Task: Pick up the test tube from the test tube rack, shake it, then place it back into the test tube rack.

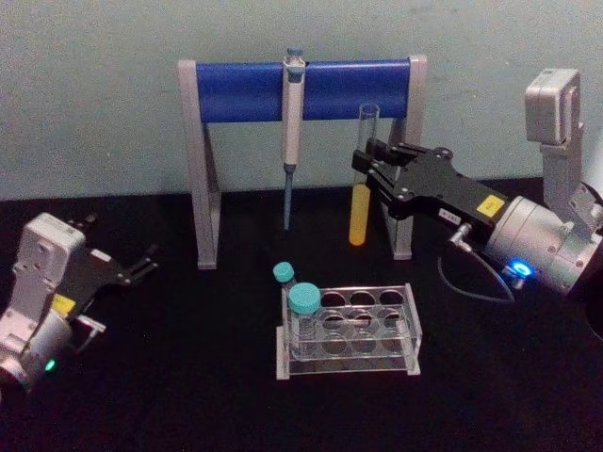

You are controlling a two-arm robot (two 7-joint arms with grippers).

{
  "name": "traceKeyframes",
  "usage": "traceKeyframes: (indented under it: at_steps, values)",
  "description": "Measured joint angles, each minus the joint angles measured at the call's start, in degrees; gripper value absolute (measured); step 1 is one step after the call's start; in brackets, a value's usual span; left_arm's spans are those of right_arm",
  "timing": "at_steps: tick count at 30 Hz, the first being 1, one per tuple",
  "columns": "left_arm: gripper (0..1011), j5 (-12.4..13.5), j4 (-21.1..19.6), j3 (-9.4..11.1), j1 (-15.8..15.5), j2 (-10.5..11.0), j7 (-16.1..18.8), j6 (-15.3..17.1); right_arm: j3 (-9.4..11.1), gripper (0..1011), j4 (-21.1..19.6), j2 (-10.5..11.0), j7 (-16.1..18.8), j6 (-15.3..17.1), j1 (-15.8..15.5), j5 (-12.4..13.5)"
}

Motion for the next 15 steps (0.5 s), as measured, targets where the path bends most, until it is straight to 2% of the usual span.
traceKeyframes:
  at_steps: [7,15]
  values:
    - [1001,0.0,0.0,0.0,0.0,0.0,0.0,0.0,0.23,221,-1.0,0.54,0.84,0.06,-0.63,0.59]
    - [1001,0.0,0.0,0.0,0.0,0.0,0.0,0.0,0.44,221,-4.4,2.2,2.18,-0.22,-3.16,2.35]
